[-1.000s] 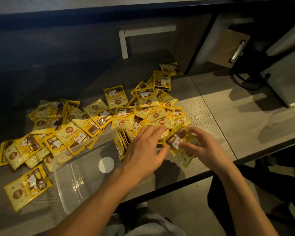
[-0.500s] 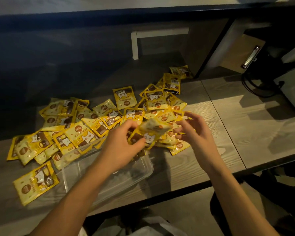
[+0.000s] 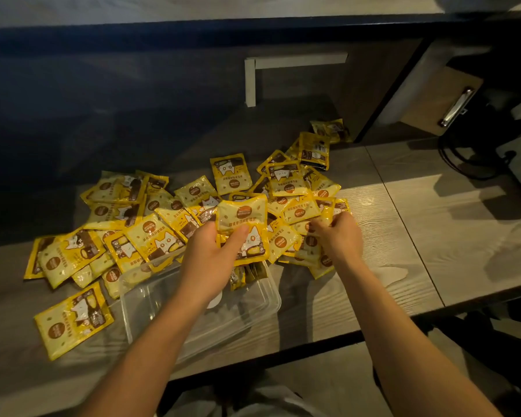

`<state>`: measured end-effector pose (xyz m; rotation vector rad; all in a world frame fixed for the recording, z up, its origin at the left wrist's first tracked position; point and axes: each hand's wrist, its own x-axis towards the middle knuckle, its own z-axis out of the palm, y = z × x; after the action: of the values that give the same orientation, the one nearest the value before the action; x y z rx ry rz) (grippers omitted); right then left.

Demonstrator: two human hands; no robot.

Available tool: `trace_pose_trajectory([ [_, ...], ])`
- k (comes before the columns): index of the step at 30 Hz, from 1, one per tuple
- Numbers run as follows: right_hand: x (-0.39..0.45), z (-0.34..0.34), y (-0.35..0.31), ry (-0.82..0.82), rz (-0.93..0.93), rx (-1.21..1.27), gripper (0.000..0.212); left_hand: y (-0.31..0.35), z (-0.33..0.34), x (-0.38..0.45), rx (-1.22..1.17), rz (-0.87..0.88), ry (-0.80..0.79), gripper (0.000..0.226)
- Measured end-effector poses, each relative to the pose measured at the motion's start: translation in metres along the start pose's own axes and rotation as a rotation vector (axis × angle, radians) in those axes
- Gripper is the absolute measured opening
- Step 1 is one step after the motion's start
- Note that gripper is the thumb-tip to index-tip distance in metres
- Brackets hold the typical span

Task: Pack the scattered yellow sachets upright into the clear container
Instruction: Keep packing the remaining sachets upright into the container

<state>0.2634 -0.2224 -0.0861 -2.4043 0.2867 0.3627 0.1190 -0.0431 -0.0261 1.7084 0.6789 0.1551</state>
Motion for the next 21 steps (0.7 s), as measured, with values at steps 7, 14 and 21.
trace_pose_trajectory([
  [7,-0.034,-0.046,0.003,0.141,-0.378,0.254,0.017,-0.003,-0.002,0.003,0.059,-0.006,0.020,0.016],
  [14,-0.062,-0.084,-0.036,-0.339,-0.578,0.442,0.025,0.001,-0.011,0.008,0.053,0.008,0.003,0.012],
  [21,-0.071,-0.066,-0.085,-0.582,-1.018,-0.166,0.027,0.003,-0.020,0.007,0.061,0.017,-0.040,0.041],
])
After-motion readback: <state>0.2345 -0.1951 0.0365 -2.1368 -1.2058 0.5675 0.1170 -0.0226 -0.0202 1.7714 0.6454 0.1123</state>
